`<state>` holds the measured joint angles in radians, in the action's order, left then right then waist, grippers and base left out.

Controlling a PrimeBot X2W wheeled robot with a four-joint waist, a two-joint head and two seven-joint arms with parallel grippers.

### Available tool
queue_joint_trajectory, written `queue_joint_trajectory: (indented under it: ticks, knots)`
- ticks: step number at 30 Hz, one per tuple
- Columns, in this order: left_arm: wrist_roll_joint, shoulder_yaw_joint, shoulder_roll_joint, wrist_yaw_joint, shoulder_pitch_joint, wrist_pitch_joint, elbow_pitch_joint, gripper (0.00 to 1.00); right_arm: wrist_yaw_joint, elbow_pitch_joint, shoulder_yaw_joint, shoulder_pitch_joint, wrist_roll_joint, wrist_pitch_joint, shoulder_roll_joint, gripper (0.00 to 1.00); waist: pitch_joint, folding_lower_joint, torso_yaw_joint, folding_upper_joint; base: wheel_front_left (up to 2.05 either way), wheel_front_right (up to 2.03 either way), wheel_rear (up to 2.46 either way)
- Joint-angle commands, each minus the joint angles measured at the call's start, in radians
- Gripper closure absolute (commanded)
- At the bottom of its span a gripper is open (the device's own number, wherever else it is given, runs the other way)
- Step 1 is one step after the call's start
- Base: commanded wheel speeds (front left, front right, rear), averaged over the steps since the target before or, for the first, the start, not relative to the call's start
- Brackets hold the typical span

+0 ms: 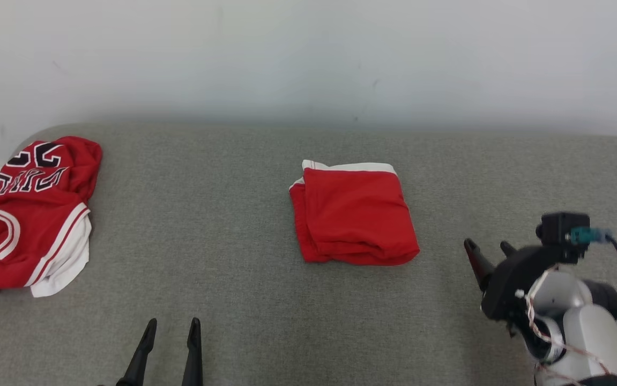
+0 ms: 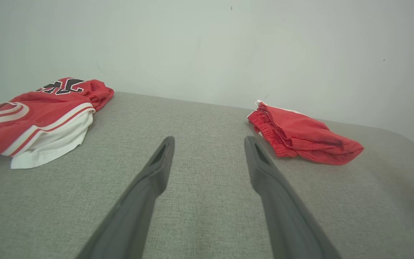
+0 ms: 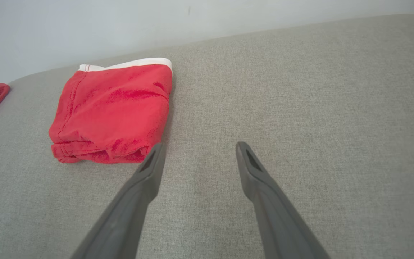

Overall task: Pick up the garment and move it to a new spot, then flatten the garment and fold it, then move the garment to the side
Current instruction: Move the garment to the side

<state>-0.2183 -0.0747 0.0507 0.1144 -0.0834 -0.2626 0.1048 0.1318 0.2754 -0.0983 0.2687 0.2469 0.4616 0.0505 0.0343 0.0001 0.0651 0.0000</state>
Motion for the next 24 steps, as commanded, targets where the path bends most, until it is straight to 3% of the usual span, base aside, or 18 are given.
queue_joint_trajectory:
  ticks: [1, 5, 10, 17, 24]
  knots:
    - [-0.003, -0.009, 0.000, -0.001, 0.014, -0.003, -0.006, 0.00, -0.002, -0.002, -0.014, 0.058, -0.024, 0.066, 0.000, 0.00, 0.022, -0.0001, 0.032, 0.0000, 0.00, 0.00, 0.00]
    - [-0.003, -0.034, 0.000, 0.000, 0.042, -0.003, -0.012, 0.00, -0.002, 0.029, -0.040, 0.193, -0.085, 0.215, 0.000, 0.00, 0.060, -0.0001, 0.090, 0.0000, 0.00, 0.00, 0.00]
    - [-0.013, -0.065, 0.000, 0.004, 0.073, -0.003, -0.015, 0.00, -0.002, 0.126, -0.091, 0.312, -0.178, 0.304, -0.001, 0.00, 0.106, -0.0001, 0.166, 0.0000, 0.00, 0.00, 0.00]
    - [-0.030, -0.106, 0.000, 0.001, 0.094, -0.003, -0.011, 0.00, -0.002, 0.264, -0.170, 0.403, -0.289, 0.309, 0.000, 0.00, 0.158, -0.0001, 0.252, 0.0000, 0.00, 0.00, 0.00]
    - [-0.044, -0.122, 0.000, -0.007, 0.103, -0.003, -0.012, 0.00, -0.002, 0.375, -0.265, 0.466, -0.367, 0.284, 0.001, 0.00, 0.184, -0.0001, 0.294, 0.0000, 0.00, 0.00, 0.00]
